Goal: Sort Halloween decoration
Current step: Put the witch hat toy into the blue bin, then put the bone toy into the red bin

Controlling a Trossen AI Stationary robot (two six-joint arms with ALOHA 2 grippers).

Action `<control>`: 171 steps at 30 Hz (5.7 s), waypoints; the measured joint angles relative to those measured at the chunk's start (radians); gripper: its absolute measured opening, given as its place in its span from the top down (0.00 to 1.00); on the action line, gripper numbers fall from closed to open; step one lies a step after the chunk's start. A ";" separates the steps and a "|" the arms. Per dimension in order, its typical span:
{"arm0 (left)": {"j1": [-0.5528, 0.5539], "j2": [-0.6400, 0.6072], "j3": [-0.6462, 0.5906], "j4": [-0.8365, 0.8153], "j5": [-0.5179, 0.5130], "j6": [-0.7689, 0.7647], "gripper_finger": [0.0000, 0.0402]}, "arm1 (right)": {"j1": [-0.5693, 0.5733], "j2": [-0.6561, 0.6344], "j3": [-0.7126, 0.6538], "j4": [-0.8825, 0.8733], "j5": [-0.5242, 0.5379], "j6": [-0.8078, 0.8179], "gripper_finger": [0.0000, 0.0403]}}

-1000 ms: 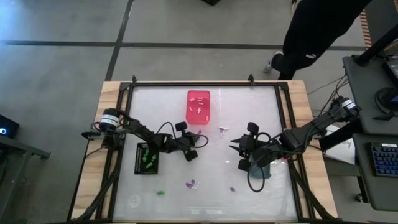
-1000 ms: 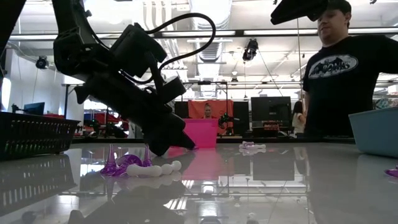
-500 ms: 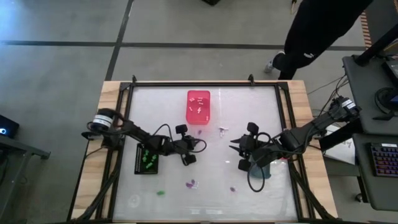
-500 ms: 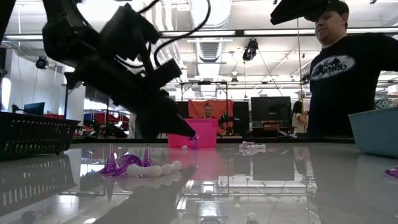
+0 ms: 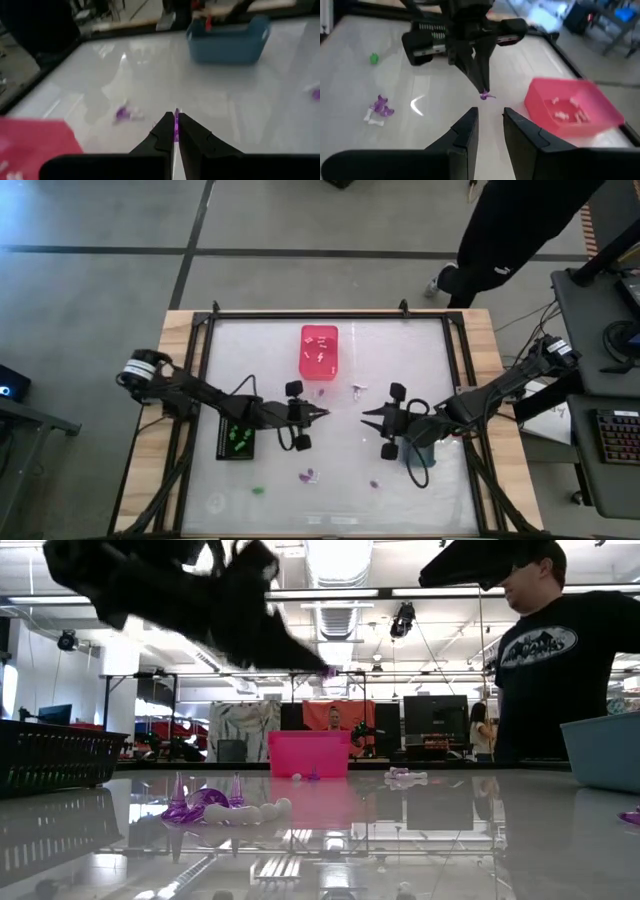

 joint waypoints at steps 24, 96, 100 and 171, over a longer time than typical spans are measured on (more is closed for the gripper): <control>-0.041 -0.077 -0.025 0.295 0.077 -0.119 1.00 | 0.000 0.162 -0.004 0.381 0.063 -0.323 0.80; -0.039 -0.074 -0.025 0.352 0.092 -0.311 0.92 | -0.101 0.279 0.115 0.380 -0.024 -0.482 0.98; -0.039 -0.074 -0.025 0.347 0.093 -0.305 0.86 | -0.101 0.269 0.115 0.358 -0.024 -0.456 0.98; -0.037 -0.220 -0.026 -0.068 0.091 -0.281 0.78 | -0.101 0.032 0.109 -0.986 -0.706 0.829 0.81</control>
